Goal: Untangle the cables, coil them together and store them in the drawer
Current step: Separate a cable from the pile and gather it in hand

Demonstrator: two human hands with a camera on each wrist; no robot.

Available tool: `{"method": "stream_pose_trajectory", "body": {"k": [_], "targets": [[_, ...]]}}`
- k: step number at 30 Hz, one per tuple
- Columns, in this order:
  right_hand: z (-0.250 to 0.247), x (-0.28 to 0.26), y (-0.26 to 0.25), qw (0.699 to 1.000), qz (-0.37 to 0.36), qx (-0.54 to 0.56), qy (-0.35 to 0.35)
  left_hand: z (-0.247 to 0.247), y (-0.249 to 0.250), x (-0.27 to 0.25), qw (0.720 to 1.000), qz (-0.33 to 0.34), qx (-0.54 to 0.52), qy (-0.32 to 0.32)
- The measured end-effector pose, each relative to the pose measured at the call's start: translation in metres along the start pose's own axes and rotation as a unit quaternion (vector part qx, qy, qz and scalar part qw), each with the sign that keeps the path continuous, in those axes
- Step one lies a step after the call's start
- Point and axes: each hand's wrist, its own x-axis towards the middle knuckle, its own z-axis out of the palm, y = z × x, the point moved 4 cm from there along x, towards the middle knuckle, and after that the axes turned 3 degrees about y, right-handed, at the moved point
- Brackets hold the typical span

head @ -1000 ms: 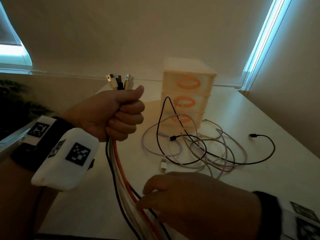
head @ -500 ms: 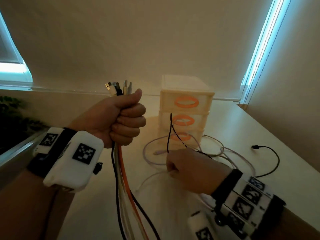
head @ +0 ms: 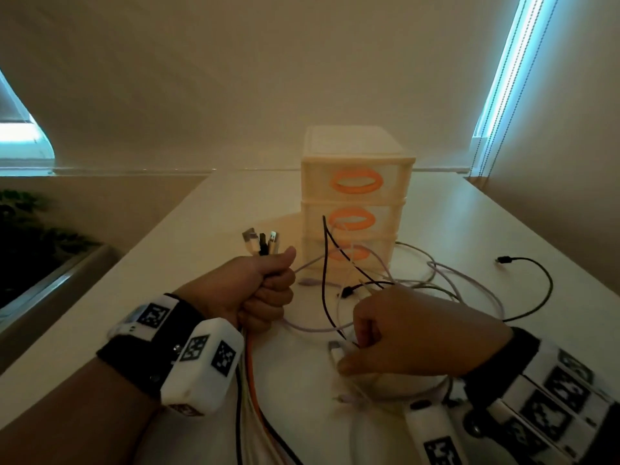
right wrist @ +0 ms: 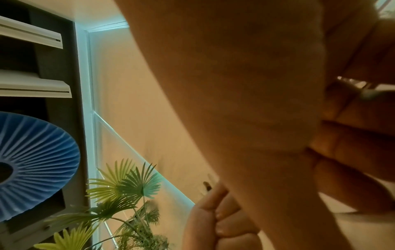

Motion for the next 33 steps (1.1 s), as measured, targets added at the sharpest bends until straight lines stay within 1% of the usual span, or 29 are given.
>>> {"method": "stream_pose_trajectory", "body": {"k": [2,4,9,11,13,14,15,16,17,18,20,22,23,24,25,26,28,29,30,33], "targets": [[-0.004,-0.004,-0.005,1.000,-0.013,-0.015,0.008,0.003,-0.005,0.003,1.000,-0.009,0.016,0.012],[-0.005,-0.009,-0.010,0.999,-0.027,-0.044,-0.002,0.003,-0.006,0.005,1.000,-0.011,0.011,0.012],[0.011,-0.011,-0.018,0.991,-0.049,-0.089,-0.089,0.002,-0.007,0.004,1.000,-0.011,-0.006,0.011],[0.013,-0.008,-0.022,0.990,-0.049,-0.087,-0.100,0.003,-0.007,0.004,1.000,-0.006,-0.007,0.012],[0.011,-0.004,-0.020,0.996,-0.029,-0.063,-0.059,0.003,-0.007,0.003,1.000,-0.003,-0.013,0.009],[0.009,-0.001,-0.017,0.999,-0.005,-0.018,-0.028,0.002,-0.007,0.003,1.000,0.000,-0.020,0.007],[0.006,0.002,-0.013,0.998,0.027,0.062,0.002,0.002,-0.006,0.002,1.000,0.004,-0.028,0.006],[0.003,0.005,-0.008,0.984,0.056,0.168,0.031,0.002,-0.004,0.001,0.999,0.013,-0.038,0.005],[-0.001,0.008,-0.005,0.956,0.078,0.276,0.064,0.002,-0.002,-0.001,0.999,0.025,-0.047,0.003],[-0.007,0.011,-0.003,0.922,0.092,0.363,0.101,0.004,0.002,-0.003,0.998,0.043,-0.055,-0.001],[-0.021,0.015,-0.003,0.845,0.095,0.494,0.183,0.009,0.010,-0.009,0.994,0.092,-0.062,-0.004],[-0.037,0.020,-0.008,0.769,0.073,0.575,0.272,0.016,0.015,-0.015,0.988,0.145,-0.054,0.010],[-0.042,0.023,-0.011,0.743,0.057,0.590,0.312,0.020,0.017,-0.017,0.984,0.168,-0.044,0.024],[-0.045,0.026,-0.016,0.730,0.039,0.591,0.342,0.026,0.017,-0.019,0.981,0.188,-0.034,0.040],[-0.044,0.030,-0.022,0.733,0.023,0.574,0.364,0.031,0.017,-0.020,0.977,0.203,-0.025,0.058],[-0.040,0.033,-0.029,0.750,0.009,0.542,0.379,0.036,0.016,-0.020,0.974,0.215,-0.023,0.073],[-0.024,0.037,-0.044,0.796,-0.025,0.459,0.394,0.041,0.014,-0.020,0.967,0.234,-0.025,0.097],[-0.016,0.039,-0.048,0.813,-0.041,0.421,0.400,0.042,0.014,-0.020,0.964,0.240,-0.021,0.109],[-0.008,0.041,-0.050,0.822,-0.053,0.397,0.405,0.041,0.014,-0.020,0.962,0.243,-0.014,0.121],[0.005,0.046,-0.046,0.825,-0.069,0.398,0.395,0.036,0.013,-0.019,0.960,0.241,-0.016,0.144]]}}
